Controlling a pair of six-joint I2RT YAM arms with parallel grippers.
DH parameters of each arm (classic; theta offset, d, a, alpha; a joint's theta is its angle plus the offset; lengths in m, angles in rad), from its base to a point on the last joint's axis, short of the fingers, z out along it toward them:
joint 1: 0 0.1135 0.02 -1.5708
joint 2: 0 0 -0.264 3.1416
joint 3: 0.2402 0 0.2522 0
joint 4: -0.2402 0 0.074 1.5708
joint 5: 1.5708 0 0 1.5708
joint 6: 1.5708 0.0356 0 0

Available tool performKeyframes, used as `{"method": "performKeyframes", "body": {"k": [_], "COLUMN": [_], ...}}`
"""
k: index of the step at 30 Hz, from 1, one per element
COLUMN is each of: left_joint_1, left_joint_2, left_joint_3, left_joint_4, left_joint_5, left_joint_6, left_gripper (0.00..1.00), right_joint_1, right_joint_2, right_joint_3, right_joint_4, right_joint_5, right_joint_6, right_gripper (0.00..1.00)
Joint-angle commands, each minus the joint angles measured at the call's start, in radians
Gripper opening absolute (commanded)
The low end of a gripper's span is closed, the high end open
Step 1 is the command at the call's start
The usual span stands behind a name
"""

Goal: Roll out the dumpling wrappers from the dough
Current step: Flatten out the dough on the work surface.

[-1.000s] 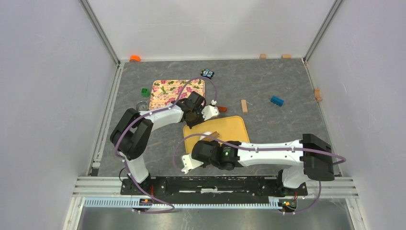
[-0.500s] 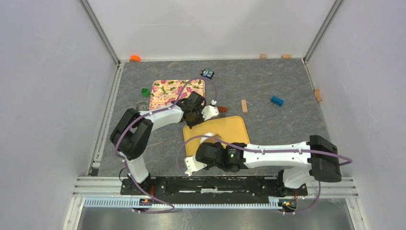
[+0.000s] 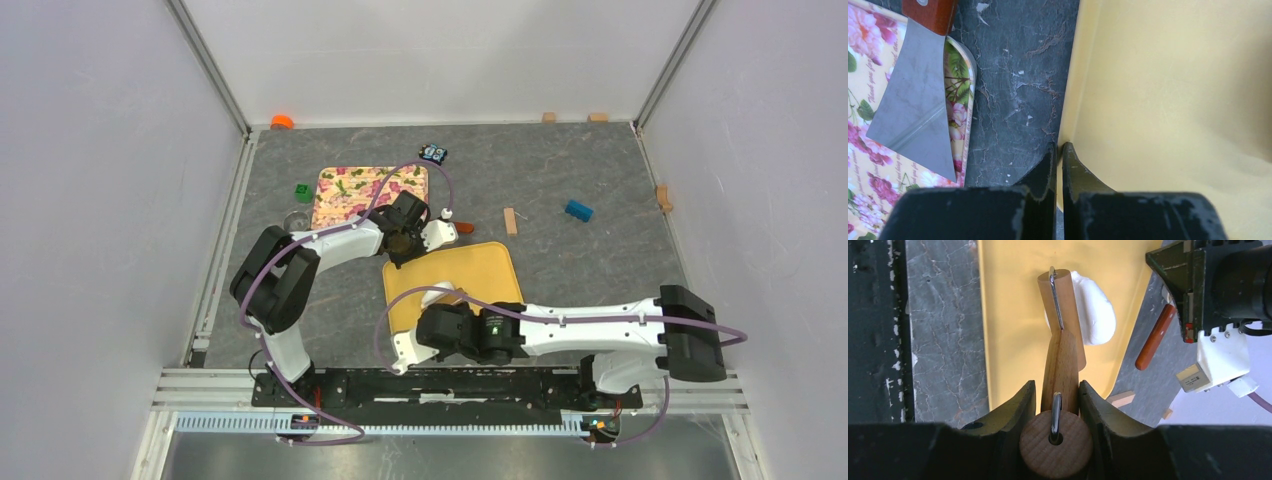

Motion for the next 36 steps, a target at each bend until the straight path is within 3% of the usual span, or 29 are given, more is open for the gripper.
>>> {"method": "performKeyframes", "body": {"k": [1,9,17,27,36], "left_joint_1": [0.002,0.002,0.000,0.000,0.000], "left_joint_2": [0.121,0.125,0.124,0.127,0.126], "left_joint_3": [-0.059,-0.055,-0.055,-0.054,-0.054], "left_joint_4": [-0.009,-0.012,-0.012,-0.013,-0.013], "left_joint_5": [-0.015,-0.018,-0.016,-0.019,-0.019], "left_joint_6": [0.027,0.027,0.027,0.026,0.028], "left_gripper": [0.02,0.02,0.02,0.02,0.02], "right_joint_1": [-0.020,-0.046,0.009,-0.054,0.007], "right_joint_2": [0.038,0.166,0.027,0.173,0.024], "right_joint_3": [-0.050,0.052,-0.062,0.016,-0.066], "right_joint_4": [-0.117,-0.093,-0.182,-0.079,-0.205], "right_joint_5": [-0.118,-0.144,-0.113,-0.137,-0.123], "right_joint_6": [0.033,-0.044,0.097,-0.042,0.112], "right_gripper": [0.00,0.00,0.00,0.00,0.00]}}
